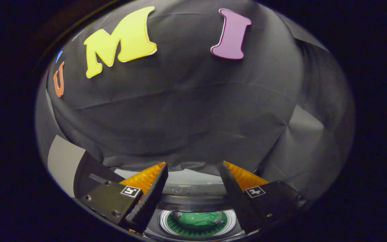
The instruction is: Put the clothes into the washing machine and then close the washing machine lid.
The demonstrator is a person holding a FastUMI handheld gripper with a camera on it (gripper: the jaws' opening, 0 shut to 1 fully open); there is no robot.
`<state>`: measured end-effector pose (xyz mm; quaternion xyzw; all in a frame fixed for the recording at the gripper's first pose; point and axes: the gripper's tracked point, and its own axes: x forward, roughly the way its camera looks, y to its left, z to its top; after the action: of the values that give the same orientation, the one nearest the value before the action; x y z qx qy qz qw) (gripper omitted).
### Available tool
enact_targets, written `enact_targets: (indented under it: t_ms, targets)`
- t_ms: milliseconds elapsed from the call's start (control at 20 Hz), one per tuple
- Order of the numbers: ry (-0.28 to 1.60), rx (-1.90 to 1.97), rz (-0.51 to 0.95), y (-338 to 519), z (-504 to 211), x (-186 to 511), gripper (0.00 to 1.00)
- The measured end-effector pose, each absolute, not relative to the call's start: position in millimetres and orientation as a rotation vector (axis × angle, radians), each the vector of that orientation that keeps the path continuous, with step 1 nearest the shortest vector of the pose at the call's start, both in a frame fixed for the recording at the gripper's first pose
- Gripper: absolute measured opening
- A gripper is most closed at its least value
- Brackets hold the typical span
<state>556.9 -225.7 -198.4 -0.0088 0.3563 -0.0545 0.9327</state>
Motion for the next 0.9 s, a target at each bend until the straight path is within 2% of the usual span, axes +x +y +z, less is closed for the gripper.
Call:
enact_targets:
  t_ms: [300,900]
  targets:
    - [0.661,-0.033,-0.122,-224,-195,539,0.98]
    - [0.639,-0.046,-0.180,-223,-197,505,0.98]
